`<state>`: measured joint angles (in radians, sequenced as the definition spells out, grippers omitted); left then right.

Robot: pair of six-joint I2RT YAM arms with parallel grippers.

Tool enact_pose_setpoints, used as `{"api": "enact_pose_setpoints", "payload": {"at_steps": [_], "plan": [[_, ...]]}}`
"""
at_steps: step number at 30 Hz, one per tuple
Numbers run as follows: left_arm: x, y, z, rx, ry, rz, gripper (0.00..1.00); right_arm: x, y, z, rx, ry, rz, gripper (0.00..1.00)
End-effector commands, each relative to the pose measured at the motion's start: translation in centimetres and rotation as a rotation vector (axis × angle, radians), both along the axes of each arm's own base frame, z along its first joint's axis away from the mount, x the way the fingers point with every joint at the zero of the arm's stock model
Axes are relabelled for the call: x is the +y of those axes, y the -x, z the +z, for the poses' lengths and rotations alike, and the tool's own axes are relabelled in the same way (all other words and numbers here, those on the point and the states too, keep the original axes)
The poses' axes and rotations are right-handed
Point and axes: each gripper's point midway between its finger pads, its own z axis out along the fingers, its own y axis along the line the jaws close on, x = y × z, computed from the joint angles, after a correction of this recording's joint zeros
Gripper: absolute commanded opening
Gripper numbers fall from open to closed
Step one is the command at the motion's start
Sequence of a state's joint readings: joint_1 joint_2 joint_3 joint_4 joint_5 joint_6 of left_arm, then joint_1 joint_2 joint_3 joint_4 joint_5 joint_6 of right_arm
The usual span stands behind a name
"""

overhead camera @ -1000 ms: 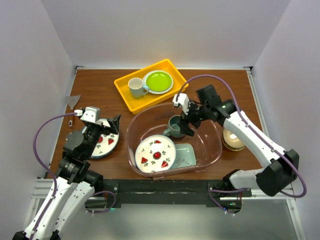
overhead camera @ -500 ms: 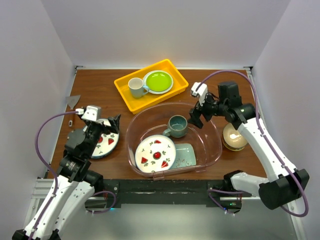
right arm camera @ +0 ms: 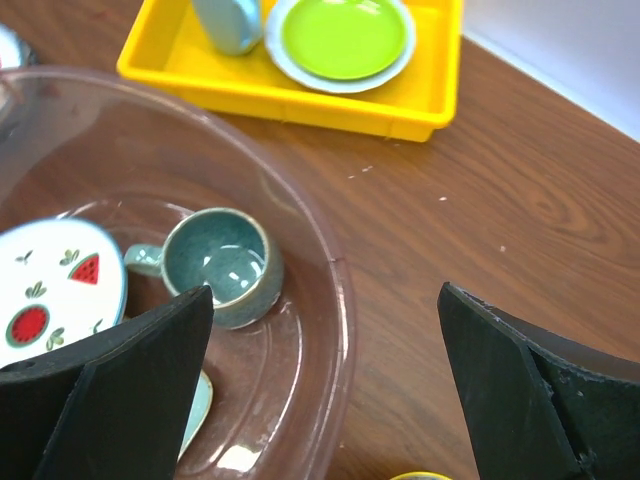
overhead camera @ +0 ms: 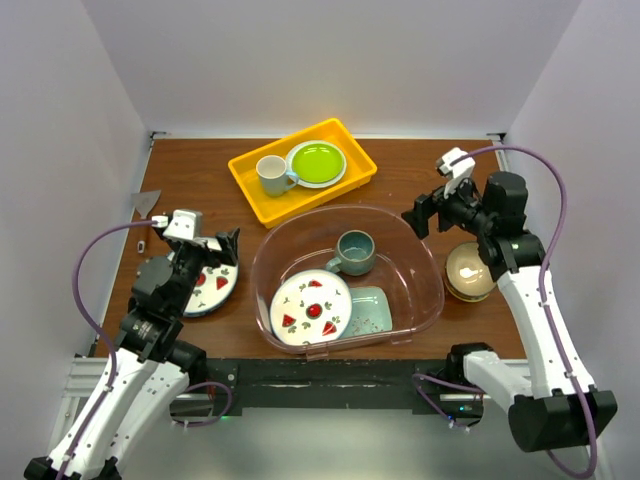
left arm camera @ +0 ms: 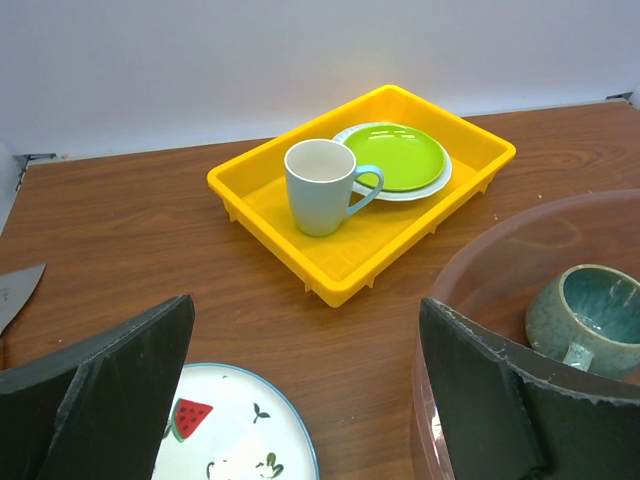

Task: Place the mixed dishes into the plastic bin
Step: Pick up the plate at the center of the board.

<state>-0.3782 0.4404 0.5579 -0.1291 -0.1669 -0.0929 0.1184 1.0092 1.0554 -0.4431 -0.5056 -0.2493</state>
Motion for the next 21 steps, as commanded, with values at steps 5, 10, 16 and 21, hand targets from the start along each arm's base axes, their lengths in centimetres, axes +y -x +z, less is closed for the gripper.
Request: {"api": "enact_pose_setpoints", "payload": {"at_steps": [5, 10, 16, 21], "plan": [[0.2, -0.3, 0.3, -0.01, 0.014, 0.02, 1.0, -1.2, -0.3, 1.0, -0.067, -0.088, -0.069, 0.99], [0.2, -0.3, 0.3, -0.009, 0.015, 0.02, 1.0, -1.3, -0.1, -0.1, -0.058, -0.067, -0.054, 0.99], [0.1, -0.3, 0.1, 0.001, 0.019, 0.017, 1.0, -1.1, 0.2, -0.5, -0.053, -0.059, -0.029, 0.99], [0.1, -0.3, 0.1, 0.004, 0.022, 0.017, 1.0, -1.0, 0.3, -0.5, -0.053, -0.056, -0.022, 0.99]]}}
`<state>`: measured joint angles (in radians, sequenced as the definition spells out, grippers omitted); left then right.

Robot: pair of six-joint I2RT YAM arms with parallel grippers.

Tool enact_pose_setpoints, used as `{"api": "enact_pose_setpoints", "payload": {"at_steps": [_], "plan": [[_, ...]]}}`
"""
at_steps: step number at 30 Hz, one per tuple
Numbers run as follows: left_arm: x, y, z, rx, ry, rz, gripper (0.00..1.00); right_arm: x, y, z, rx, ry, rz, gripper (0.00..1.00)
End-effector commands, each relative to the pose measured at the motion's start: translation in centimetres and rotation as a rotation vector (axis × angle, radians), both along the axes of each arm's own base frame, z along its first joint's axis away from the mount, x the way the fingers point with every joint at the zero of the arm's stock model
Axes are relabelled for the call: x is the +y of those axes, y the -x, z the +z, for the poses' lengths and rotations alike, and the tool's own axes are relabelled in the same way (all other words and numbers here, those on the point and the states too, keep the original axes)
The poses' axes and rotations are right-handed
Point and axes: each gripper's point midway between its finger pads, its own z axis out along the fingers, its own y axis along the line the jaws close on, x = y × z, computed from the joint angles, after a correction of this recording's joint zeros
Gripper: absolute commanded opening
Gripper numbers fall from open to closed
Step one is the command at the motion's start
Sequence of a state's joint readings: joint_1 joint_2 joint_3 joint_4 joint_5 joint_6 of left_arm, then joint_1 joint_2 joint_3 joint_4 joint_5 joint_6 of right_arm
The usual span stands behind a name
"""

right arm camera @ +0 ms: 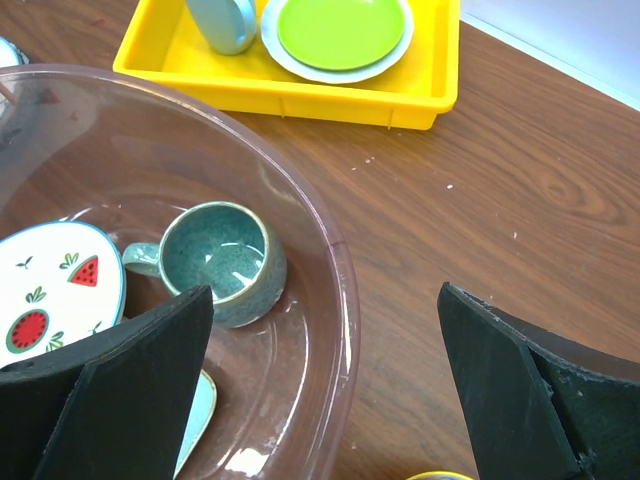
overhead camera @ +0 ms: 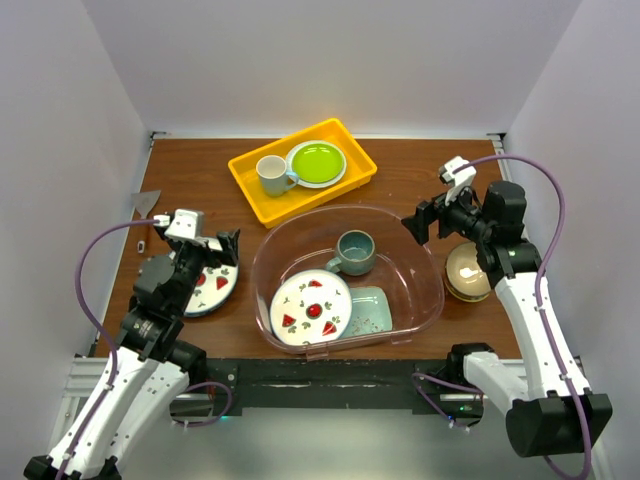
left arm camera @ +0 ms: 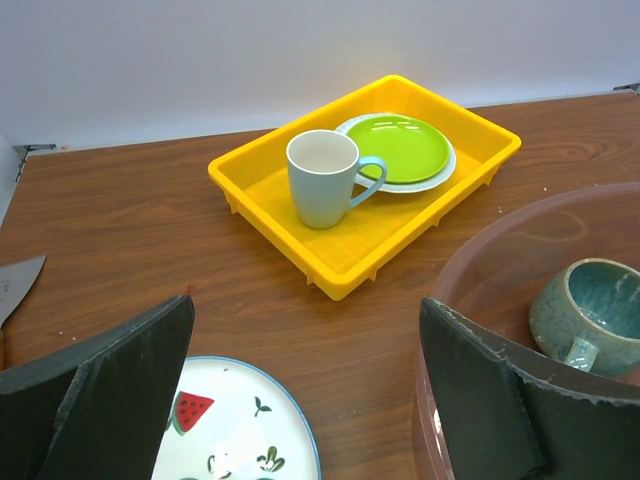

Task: Place the mixed dishes into the plastic bin
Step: Pick up the plate at the center of the board.

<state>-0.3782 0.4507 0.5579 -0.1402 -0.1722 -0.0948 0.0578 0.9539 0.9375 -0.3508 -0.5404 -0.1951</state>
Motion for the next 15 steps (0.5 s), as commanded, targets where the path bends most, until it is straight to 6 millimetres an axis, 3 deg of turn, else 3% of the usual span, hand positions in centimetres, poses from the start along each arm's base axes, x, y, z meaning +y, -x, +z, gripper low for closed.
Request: {"api": "enact_pose_setpoints", "payload": {"at_steps": [1, 15], "plan": [[0.04, -0.18, 0.6, -0.015, 0.027, 0.012, 1.0, 0.19, 0.09, 1.14, -0.059, 0.002, 0.027, 0.99], [-0.17, -0.66, -0.24, 0.035, 0.039, 0.02, 1.0, 0.38, 0.3, 1.0, -0.06, 0.006, 0.043, 0.99]]}}
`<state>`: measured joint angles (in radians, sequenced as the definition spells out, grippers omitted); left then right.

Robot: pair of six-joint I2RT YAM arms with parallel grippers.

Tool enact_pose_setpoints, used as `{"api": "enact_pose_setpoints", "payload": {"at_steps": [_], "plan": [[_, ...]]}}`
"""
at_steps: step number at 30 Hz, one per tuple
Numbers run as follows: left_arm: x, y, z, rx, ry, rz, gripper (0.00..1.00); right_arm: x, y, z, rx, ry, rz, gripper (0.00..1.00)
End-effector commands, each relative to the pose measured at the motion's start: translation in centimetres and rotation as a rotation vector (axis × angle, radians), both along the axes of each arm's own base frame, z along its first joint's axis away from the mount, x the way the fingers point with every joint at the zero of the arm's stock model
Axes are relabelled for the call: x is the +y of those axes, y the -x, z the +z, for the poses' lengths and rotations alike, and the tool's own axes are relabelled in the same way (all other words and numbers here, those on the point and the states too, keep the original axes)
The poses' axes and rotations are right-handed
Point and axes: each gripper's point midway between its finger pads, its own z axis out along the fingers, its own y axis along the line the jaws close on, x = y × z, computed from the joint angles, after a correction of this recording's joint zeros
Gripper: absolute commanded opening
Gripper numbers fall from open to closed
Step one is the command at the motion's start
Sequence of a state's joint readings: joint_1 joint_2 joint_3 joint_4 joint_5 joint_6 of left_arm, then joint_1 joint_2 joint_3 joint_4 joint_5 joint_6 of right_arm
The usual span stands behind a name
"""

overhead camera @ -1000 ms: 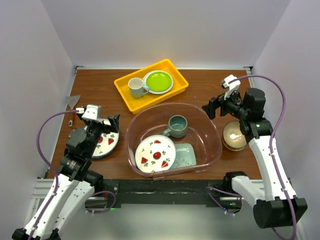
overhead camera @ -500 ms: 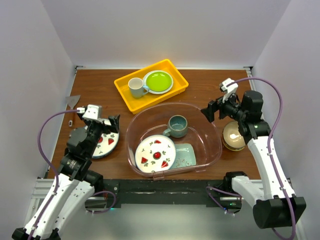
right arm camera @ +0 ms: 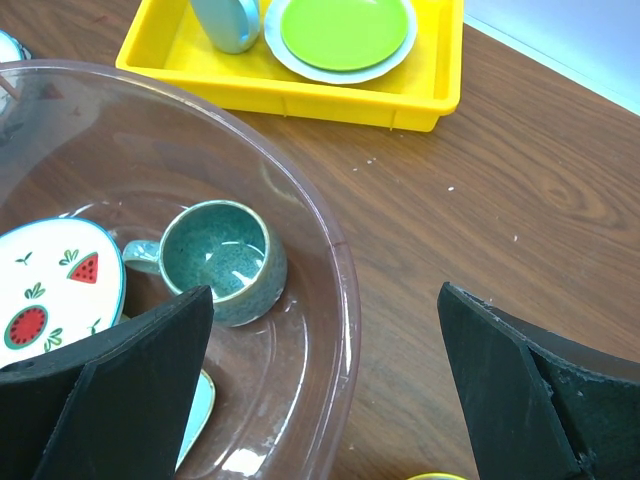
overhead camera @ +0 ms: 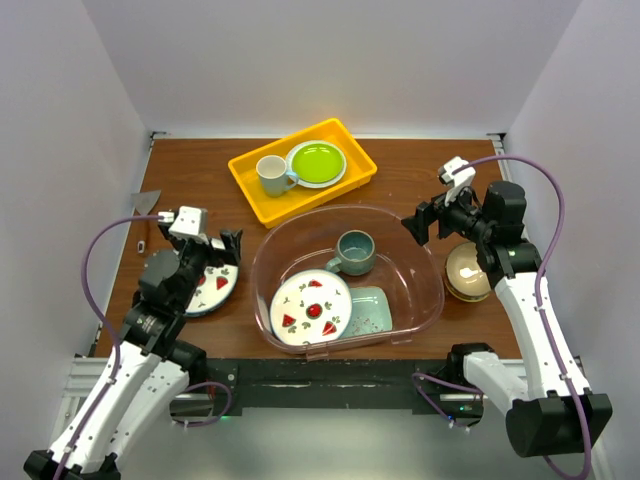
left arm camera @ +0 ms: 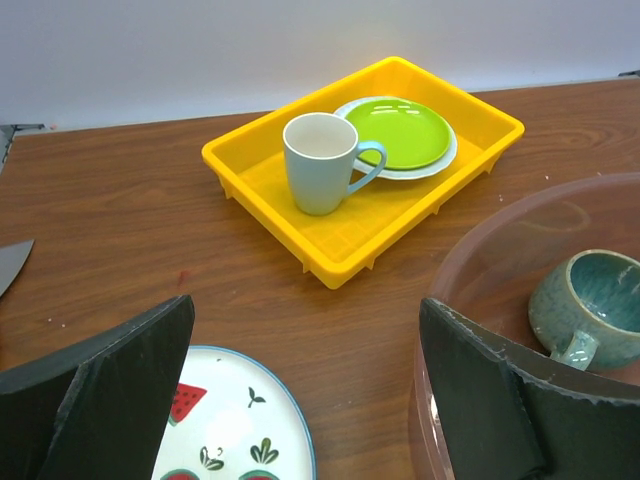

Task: Place the mixed dishes into the plastic bin
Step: Pick up the plate at the center of the board.

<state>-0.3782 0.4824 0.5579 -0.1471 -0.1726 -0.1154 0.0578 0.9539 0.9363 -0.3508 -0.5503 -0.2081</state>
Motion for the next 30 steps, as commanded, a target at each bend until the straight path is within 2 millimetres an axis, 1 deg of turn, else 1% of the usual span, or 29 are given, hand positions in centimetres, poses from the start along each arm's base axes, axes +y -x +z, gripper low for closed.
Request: {"api": "enact_pose_setpoints", "payload": {"at_steps": [1, 12, 13, 15, 19, 21, 30], "plan": [[0.1, -0.3, 0.7, -0.003, 0.037, 0.021, 1.0, 0.2, 0.2, 0.9, -0.051, 0.0, 0.027, 0.99], [-0.2, -0.4, 0.7, 0.078, 0.119, 0.045, 1.0, 0.3, 0.3, 0.9, -0.051, 0.002, 0.036, 0.99], [-0.3, -0.6, 0.3, 0.1, 0.118, 0.05, 1.0, 0.3, 0.3, 0.9, -0.051, 0.003, 0.036, 0.99], [-0.2, -0.7, 0.4, 0.125, 0.135, 0.067, 1.0, 0.3, 0.3, 0.9, -0.051, 0.002, 0.038, 0.99], [-0.2, -1.0, 0.0, 0.175, 0.153, 0.094, 1.0, 0.4, 0.3, 0.8, -0.05, 0.004, 0.04, 0.99], [-0.3, -1.1, 0.0, 0.19, 0.165, 0.097, 1.0, 0.4, 0.3, 0.8, -0.05, 0.003, 0.042, 0.99], [0.1, -1.3, -1.2, 0.262, 0.176, 0.152, 1.0, 0.4, 0.3, 0.8, -0.048, 0.004, 0.043, 0.99]]}}
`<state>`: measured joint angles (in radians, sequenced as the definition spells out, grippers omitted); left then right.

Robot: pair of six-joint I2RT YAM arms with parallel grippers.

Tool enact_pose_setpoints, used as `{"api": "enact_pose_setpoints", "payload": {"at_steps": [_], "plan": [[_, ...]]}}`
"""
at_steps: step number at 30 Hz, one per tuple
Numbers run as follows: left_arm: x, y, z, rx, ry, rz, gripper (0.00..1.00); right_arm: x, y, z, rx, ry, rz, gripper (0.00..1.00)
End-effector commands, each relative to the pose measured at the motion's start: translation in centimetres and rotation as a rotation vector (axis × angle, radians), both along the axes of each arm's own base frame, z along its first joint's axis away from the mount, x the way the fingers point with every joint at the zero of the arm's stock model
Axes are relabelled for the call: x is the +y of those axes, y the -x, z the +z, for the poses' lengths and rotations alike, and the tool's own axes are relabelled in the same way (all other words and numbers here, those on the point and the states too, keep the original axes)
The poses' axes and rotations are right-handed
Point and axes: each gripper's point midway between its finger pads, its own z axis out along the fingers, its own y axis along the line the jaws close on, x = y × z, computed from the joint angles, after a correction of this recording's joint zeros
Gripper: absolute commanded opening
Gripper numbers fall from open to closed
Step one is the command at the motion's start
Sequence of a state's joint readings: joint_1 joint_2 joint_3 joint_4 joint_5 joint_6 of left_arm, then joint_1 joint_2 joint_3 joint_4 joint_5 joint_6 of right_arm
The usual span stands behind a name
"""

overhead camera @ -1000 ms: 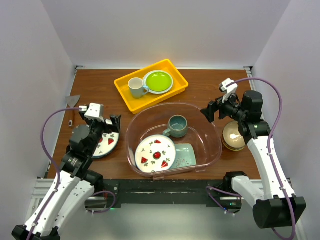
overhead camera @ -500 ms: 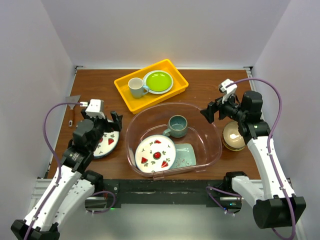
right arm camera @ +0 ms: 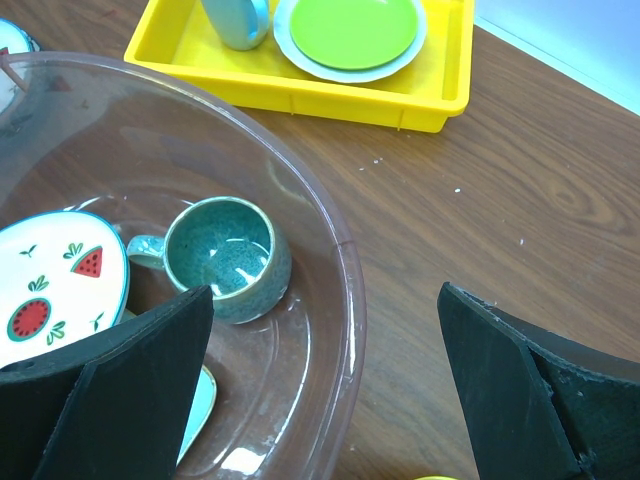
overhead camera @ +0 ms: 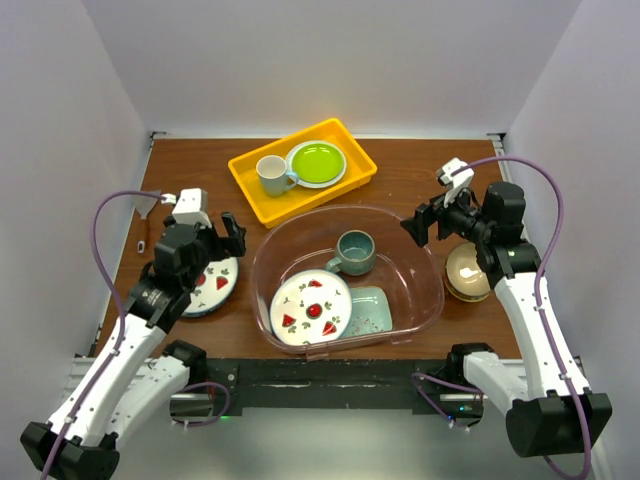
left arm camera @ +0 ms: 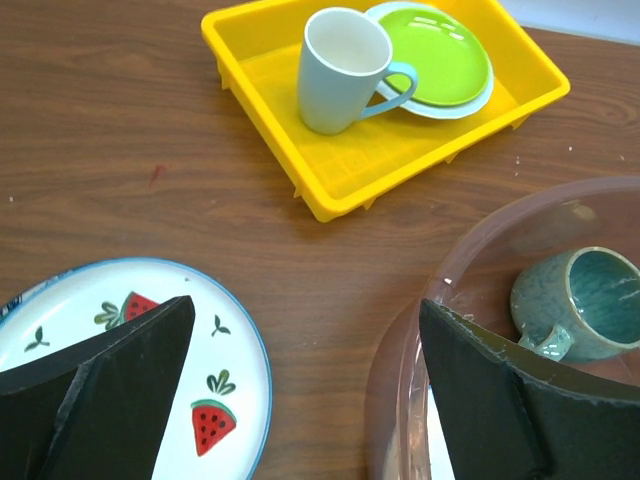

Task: Place the mixed dishes into the plastic bin
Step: Pick up the plate at the center of the board.

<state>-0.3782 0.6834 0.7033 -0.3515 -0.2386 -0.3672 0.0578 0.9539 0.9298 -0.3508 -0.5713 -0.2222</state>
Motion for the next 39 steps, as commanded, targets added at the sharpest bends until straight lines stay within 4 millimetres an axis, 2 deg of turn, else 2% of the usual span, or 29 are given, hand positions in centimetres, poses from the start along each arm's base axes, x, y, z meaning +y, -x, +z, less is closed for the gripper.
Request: {"api": "enact_pose_setpoints", "payload": {"at_steps": [1, 18, 39], "plan": [[0.5, -0.3, 1.4, -0.006, 0.027, 0.055, 1.0, 0.1, 0.1, 1.0, -0.047, 0.0, 0.019, 0.99], [1.1, -0.9, -0.5, 0.072, -0.009, 0.105, 1.0, 0.1, 0.1, 0.8, -0.045, 0.003, 0.022, 0.99], [1.8, -0.9, -0.9, 0.079, -0.031, 0.136, 1.0, 0.1, 0.1, 0.8, -0.049, 0.007, 0.024, 0.99]]}}
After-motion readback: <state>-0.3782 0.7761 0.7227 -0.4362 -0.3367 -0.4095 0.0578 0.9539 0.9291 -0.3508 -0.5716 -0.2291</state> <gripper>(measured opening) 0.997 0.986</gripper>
